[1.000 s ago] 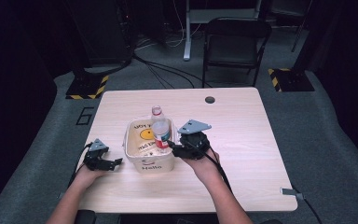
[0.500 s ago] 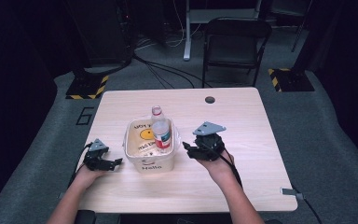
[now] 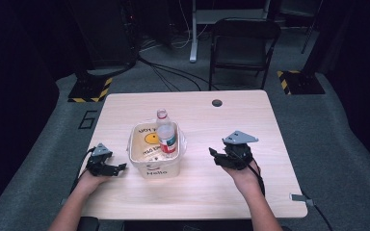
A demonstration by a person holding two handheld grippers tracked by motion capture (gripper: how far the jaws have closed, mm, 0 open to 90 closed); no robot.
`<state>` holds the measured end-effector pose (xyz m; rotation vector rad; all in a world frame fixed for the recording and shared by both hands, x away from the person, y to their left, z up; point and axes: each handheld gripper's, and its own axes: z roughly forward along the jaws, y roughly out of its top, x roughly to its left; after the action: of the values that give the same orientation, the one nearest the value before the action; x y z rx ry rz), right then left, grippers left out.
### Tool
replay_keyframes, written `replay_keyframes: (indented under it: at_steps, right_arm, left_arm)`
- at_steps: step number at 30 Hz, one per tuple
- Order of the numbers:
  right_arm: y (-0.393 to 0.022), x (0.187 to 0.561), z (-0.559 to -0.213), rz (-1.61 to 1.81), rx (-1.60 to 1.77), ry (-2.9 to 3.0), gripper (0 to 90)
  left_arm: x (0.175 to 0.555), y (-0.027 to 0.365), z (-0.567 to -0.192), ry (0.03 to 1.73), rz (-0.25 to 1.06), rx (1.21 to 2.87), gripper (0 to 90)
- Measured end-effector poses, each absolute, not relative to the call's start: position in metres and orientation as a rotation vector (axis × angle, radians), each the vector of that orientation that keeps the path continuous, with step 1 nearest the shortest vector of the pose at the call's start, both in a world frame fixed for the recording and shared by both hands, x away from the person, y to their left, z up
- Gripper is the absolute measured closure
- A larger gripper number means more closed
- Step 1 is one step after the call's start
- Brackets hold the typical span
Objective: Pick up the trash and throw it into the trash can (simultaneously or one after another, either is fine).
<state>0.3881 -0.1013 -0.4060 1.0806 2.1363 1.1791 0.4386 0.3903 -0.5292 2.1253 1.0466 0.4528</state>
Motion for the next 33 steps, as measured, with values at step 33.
replay_keyframes:
  at_steps: [33]
  right_arm:
    - [-0.185, 0.379, -0.482, 1.113, 1.392, 2.021, 34.6]
  left_arm:
    - [0.438, 0.39, -0.53, 1.048, 0.458, 2.119, 10.0]
